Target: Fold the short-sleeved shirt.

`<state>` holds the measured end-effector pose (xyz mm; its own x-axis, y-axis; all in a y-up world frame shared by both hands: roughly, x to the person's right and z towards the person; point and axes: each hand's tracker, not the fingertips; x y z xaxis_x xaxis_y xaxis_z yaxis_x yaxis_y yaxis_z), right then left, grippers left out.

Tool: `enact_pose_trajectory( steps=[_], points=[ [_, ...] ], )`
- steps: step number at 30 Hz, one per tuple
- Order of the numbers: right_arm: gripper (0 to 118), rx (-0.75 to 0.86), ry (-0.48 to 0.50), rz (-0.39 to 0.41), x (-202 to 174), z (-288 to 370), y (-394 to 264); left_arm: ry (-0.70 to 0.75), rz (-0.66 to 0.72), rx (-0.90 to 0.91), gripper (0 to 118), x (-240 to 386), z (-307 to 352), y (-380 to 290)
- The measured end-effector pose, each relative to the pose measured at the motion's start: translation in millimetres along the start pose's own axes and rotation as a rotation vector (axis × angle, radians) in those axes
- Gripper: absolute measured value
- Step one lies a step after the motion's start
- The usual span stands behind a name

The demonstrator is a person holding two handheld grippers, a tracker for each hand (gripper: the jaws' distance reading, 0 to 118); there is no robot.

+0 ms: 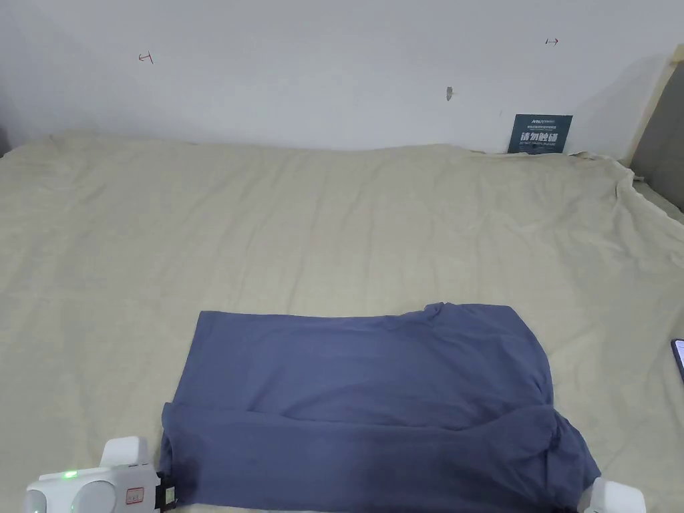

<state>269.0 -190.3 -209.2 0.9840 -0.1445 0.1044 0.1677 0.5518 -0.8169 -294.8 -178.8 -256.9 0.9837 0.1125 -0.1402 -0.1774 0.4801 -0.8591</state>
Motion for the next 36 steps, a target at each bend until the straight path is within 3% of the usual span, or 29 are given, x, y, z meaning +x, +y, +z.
enact_pose_trajectory(
  steps=[2,3,4,5,7,16,18,20,21,23,25,36],
  points=[
    [34,0.001,-0.012,0.010,-0.7,4.8,4.5,0.002,-0.002,0.000,25,2.4,4.1,1.4],
    [52,0.011,-0.024,0.021,-2.7,11.0,7.8,-0.007,0.003,0.002,45,3.2,8.8,3.4],
    [74,0.040,-0.030,0.035,-5.1,20.1,11.3,-0.015,0.035,0.007,76,3.0,13.1,5.7],
    [83,0.086,-0.023,0.048,-7.9,30.3,16.2,-0.019,0.053,0.021,92,4.6,19.5,8.1],
    [84,0.171,-0.009,0.050,-17.6,57.6,30.2,-0.039,0.067,0.112,99,12.1,41.7,13.7],
    [84,0.544,0.017,0.148,-71.2,152.0,86.1,-0.009,-0.079,0.594,99,61.5,142.7,57.9],
    [83,0.594,0.002,0.177,-80.3,158.5,90.4,0.014,-0.102,0.665,98,68.7,151.6,62.2],
    [76,0.617,-0.024,0.195,-88.3,162.4,92.0,0.050,-0.109,0.706,87,73.4,154.9,64.1],
    [67,0.640,-0.028,0.206,-91.6,164.2,91.5,0.038,-0.121,0.733,74,74.6,156.5,63.1],
    [36,0.667,-0.036,0.211,-97.1,165.2,92.0,0.025,-0.140,0.776,28,76.8,159.0,59.8],
    [1,0.685,-0.028,0.224,-100.7,165.3,94.0,0.015,-0.143,0.763,3,73.0,152.4,62.1],
    [0,0.690,-0.003,0.222,-102.7,147.4,119.7,-0.063,-0.127,0.694,0,71.7,131.3,102.3]
  ],
)
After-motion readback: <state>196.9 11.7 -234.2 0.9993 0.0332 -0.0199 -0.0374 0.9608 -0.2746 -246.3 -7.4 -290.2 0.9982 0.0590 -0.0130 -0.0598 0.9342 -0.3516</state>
